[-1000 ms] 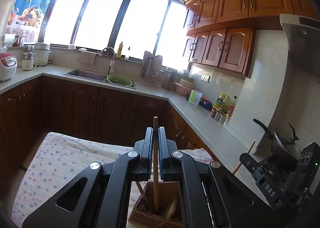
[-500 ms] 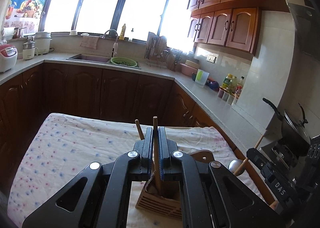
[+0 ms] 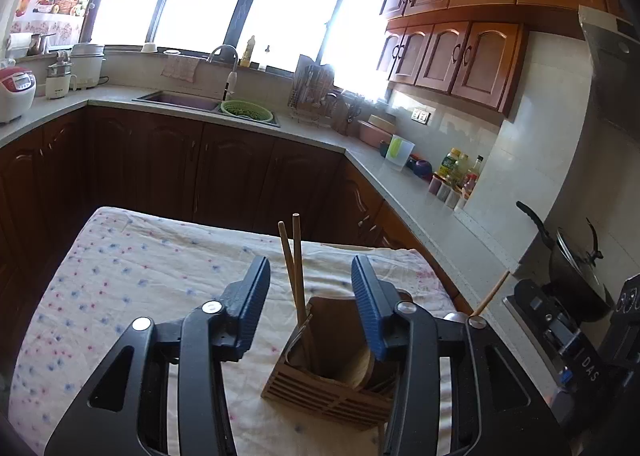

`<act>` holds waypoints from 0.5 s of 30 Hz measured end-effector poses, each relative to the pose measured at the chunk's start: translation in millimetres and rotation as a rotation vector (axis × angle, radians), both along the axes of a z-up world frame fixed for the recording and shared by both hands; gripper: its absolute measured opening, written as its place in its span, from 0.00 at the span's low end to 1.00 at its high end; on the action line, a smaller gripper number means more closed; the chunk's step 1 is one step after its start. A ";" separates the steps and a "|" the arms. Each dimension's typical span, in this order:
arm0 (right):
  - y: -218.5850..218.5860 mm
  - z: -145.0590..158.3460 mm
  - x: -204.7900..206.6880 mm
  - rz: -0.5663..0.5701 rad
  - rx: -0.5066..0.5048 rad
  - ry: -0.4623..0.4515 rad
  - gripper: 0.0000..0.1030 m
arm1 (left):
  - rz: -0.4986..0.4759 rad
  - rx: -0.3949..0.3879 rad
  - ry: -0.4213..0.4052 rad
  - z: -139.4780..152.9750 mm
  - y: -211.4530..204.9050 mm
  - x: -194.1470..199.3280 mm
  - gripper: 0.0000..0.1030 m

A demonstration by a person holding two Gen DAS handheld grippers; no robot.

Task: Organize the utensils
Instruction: 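Lower both chopsticks into the wooden holder and open both grippers, then move both open grippers back to the chopsticks lying on the cloth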

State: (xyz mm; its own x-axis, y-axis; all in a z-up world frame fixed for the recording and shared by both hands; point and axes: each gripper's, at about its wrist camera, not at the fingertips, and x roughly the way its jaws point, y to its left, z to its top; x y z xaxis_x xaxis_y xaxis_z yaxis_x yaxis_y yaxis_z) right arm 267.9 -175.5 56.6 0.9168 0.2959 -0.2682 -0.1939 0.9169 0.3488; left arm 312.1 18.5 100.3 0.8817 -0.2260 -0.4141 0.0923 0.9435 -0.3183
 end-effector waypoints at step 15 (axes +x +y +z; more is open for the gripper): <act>-32.2 -7.1 -72.1 -0.034 0.038 0.020 1.00 | 0.072 0.009 0.073 -33.4 29.8 -87.9 0.82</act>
State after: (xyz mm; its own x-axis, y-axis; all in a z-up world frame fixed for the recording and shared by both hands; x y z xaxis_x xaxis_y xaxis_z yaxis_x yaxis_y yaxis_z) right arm 195.8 -207.7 49.5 0.9211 0.2748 -0.2756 -0.1555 0.9090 0.3866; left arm 224.2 48.3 67.0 0.8631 -0.1588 -0.4795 0.0009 0.9498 -0.3130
